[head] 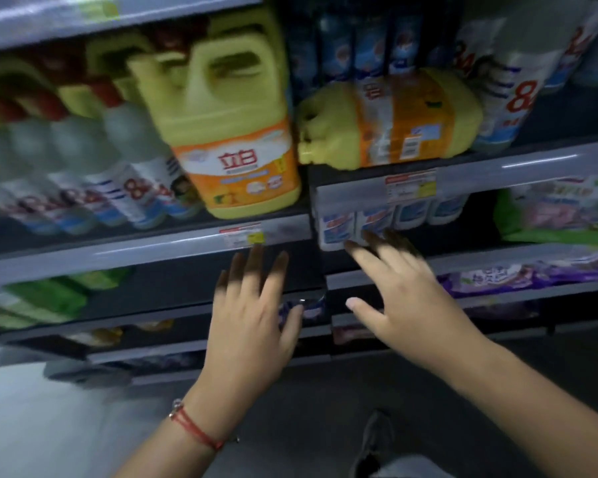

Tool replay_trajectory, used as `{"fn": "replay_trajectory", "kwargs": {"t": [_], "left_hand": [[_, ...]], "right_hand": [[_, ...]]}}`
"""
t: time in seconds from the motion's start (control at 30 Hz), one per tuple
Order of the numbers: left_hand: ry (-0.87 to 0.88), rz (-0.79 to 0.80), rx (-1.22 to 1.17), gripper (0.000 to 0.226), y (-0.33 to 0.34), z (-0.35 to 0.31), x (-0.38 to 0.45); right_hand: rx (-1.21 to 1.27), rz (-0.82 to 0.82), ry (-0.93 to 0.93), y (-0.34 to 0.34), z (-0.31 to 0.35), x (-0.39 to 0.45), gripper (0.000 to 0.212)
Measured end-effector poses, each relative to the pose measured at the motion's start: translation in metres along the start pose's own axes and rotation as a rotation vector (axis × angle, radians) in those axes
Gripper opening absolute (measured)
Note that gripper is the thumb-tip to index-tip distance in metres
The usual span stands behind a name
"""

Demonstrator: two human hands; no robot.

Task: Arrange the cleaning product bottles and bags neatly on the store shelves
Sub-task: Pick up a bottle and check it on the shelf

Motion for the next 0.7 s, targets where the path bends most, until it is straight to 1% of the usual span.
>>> {"fn": "replay_trajectory", "kwargs": {"t": [0.07,0.17,0.3,0.4,0.5,0.7], "left_hand": [[-0.047,-0.007,-0.011,0.070,-0.008,0.041,-0.024],[-0.166,-0.009,-0.012,0.069,-0.020,0.110,-0.063],[-0.257,-0.005,0.007,0.071,-0.033,0.185,-0.111],[-0.288,-0.031,0.006,0.070,-0.048,0.228,-0.131],[-0.326,-0.057,-0.001,0.076,-0.062,0.264,-0.143],[-0.318,-0.117,0.001,0.075,-0.075,0.312,-0.139]], "right_hand": [[-0.048,0.038,-0.019,0.014,0.038,0.001,0.077],[-0.117,0.105,-0.036,0.039,0.096,0.004,0.082],[-0.160,0.129,-0.119,0.077,0.175,0.012,0.088],[-0.159,0.129,-0.162,0.099,0.227,0.019,0.090],[-0.156,0.123,-0.198,0.112,0.270,0.028,0.090],[-0.090,0.126,-0.227,0.128,0.327,0.057,0.090]]}}
Point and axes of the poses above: each hand's wrist, its own x-axis towards the middle knuckle, its own y-axis out of the palm, z = x × y, the point moved 9 cm from there along x, towards the middle knuckle, and after that the axes turned 1 degree about -y, right-handed, at the moved point
